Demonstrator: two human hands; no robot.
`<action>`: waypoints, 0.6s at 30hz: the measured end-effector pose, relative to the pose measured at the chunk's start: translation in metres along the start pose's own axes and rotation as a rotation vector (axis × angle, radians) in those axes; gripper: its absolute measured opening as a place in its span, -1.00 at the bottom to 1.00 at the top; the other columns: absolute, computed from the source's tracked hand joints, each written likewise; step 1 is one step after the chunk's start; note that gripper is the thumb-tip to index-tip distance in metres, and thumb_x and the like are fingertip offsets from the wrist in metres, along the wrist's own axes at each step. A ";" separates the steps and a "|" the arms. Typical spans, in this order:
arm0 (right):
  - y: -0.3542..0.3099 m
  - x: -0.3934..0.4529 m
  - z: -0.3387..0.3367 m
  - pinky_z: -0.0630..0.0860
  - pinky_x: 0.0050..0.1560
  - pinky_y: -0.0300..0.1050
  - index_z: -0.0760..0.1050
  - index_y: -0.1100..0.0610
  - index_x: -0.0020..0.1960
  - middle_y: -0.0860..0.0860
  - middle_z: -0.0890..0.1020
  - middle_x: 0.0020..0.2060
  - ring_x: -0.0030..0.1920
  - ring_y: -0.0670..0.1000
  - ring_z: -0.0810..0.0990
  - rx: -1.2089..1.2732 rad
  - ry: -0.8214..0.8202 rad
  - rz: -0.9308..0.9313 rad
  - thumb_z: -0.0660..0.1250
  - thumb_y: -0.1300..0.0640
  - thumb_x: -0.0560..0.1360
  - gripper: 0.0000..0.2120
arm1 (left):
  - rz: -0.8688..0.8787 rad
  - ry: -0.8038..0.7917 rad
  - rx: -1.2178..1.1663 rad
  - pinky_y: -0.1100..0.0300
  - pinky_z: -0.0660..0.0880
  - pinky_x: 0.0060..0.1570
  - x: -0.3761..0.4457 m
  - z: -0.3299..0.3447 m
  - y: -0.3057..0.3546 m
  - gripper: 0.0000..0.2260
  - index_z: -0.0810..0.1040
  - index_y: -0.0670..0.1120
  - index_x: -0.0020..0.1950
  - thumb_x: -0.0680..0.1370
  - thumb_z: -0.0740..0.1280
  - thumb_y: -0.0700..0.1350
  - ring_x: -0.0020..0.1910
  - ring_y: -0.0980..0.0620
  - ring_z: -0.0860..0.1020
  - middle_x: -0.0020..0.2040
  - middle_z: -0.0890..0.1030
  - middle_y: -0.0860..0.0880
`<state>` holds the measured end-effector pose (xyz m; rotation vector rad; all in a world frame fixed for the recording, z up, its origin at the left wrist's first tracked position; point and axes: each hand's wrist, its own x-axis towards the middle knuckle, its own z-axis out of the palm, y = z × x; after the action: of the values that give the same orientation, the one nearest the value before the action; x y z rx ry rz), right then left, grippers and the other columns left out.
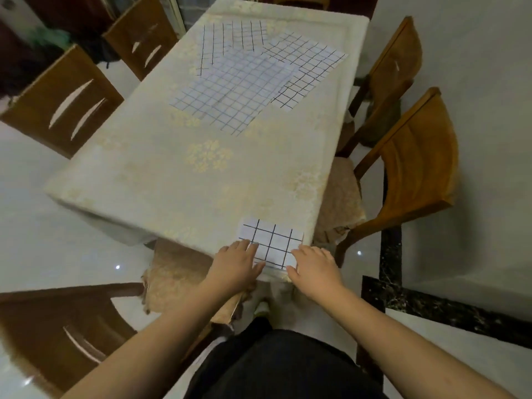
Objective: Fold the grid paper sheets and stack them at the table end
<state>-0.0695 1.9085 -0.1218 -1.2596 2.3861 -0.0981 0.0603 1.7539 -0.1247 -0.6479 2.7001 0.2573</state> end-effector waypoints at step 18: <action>-0.130 -0.082 0.034 0.15 0.42 0.09 0.26 0.07 0.48 0.07 0.37 0.43 0.43 0.14 0.29 -0.260 -0.015 -0.570 0.09 -0.13 0.58 -0.47 | -0.600 0.125 -0.058 -0.06 0.11 0.47 -0.236 0.043 -0.001 -0.41 0.17 0.02 0.54 0.59 -0.06 0.29 0.52 -0.05 0.18 0.54 0.24 -0.04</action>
<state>0.0848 1.9031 -0.0903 -2.0232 2.0023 0.0534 0.2702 1.8597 -0.0759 -1.4824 2.4690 0.1390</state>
